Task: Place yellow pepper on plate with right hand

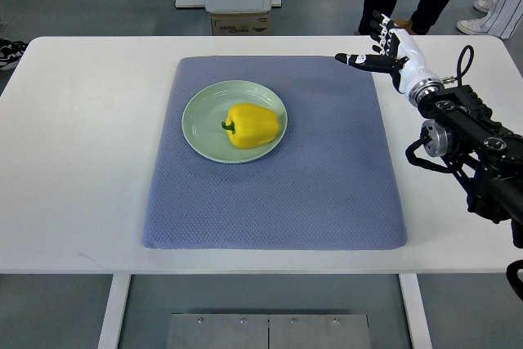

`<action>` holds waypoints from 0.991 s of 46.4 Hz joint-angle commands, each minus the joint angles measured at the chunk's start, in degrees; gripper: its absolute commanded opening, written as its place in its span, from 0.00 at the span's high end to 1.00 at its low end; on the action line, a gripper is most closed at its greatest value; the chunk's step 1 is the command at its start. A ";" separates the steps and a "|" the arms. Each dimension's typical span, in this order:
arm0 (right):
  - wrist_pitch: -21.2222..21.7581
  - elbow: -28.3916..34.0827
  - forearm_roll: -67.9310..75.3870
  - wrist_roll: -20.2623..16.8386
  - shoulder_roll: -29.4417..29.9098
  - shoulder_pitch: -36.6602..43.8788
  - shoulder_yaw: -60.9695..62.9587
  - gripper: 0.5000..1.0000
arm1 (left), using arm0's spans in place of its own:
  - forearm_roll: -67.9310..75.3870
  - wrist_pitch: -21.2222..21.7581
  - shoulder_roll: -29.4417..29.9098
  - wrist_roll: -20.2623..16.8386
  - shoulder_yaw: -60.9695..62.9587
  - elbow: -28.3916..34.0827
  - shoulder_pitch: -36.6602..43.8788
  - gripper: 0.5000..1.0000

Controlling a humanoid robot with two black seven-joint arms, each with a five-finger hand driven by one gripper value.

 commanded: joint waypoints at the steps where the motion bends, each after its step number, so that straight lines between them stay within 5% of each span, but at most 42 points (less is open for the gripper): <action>1: -0.05 -0.25 2.57 0.08 0.00 -0.17 0.24 0.01 | 0.00 0.01 0.00 0.00 0.00 0.07 0.00 0.00; 46: 0.03 -1.40 9.25 0.08 1.32 -5.27 10.87 0.00 | 0.00 0.01 0.00 0.00 0.00 0.07 0.00 0.00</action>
